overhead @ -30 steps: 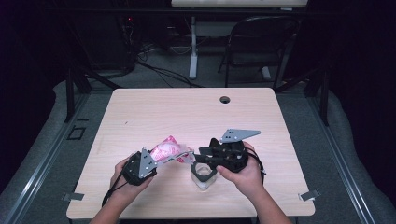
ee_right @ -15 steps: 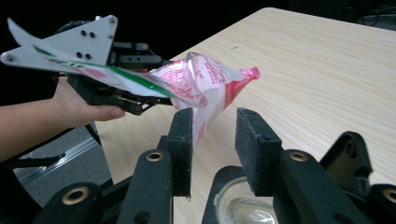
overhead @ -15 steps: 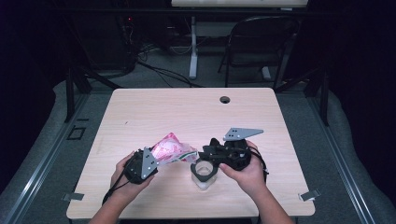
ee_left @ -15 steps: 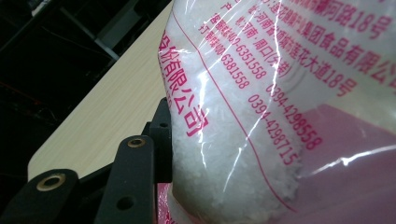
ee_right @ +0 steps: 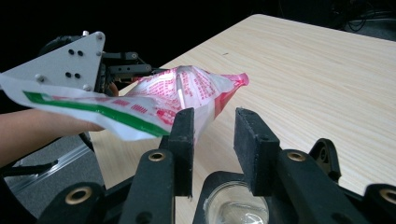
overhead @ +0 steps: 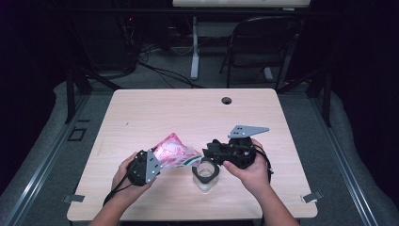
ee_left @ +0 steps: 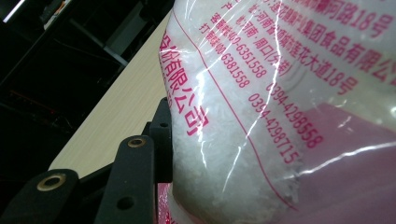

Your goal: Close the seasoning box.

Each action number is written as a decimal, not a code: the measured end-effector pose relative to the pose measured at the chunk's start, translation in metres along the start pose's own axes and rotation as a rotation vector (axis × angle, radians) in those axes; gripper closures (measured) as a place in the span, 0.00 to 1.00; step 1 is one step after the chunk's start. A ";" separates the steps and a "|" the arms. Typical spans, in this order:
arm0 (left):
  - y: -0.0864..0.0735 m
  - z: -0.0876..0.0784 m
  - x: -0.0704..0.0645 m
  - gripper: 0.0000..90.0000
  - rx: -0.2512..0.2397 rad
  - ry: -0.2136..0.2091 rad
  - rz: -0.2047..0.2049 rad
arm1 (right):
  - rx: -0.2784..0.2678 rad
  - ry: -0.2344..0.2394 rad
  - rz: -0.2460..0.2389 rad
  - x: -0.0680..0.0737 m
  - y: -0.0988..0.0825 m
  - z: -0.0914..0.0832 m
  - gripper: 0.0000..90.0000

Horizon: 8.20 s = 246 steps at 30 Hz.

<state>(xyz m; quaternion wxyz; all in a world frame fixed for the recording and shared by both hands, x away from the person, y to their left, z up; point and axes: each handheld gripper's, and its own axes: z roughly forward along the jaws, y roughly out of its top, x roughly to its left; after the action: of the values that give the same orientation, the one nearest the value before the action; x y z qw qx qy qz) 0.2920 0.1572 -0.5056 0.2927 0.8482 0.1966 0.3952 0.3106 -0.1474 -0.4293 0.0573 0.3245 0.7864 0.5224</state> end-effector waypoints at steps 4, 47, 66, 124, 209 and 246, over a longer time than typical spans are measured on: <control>0.001 0.001 -0.002 0.66 -0.002 0.007 0.008 | 0.010 0.002 0.003 -0.001 0.001 0.001 0.78; 0.017 0.010 -0.027 0.66 -0.028 0.050 0.151 | 0.181 0.054 0.017 0.001 -0.003 0.043 0.98; 0.020 0.010 -0.029 0.67 -0.018 0.098 0.231 | 0.193 0.000 -0.035 0.005 -0.003 0.042 1.00; 0.043 0.010 -0.026 0.69 0.063 0.192 0.535 | 0.166 -0.004 0.000 -0.009 -0.005 0.037 1.00; 0.042 -0.003 -0.039 0.72 0.115 0.343 0.870 | 0.174 -0.076 -0.039 -0.007 -0.010 0.048 1.00; 0.051 -0.005 -0.038 0.74 0.110 0.388 0.937 | 0.178 -0.055 -0.021 -0.011 -0.016 0.046 0.96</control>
<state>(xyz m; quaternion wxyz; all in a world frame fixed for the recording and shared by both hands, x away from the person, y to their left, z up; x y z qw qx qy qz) 0.2701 0.0996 -0.4911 -0.0028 0.7705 -0.1335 0.6233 0.3313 -0.1218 -0.4662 0.0554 0.3343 0.8312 0.4408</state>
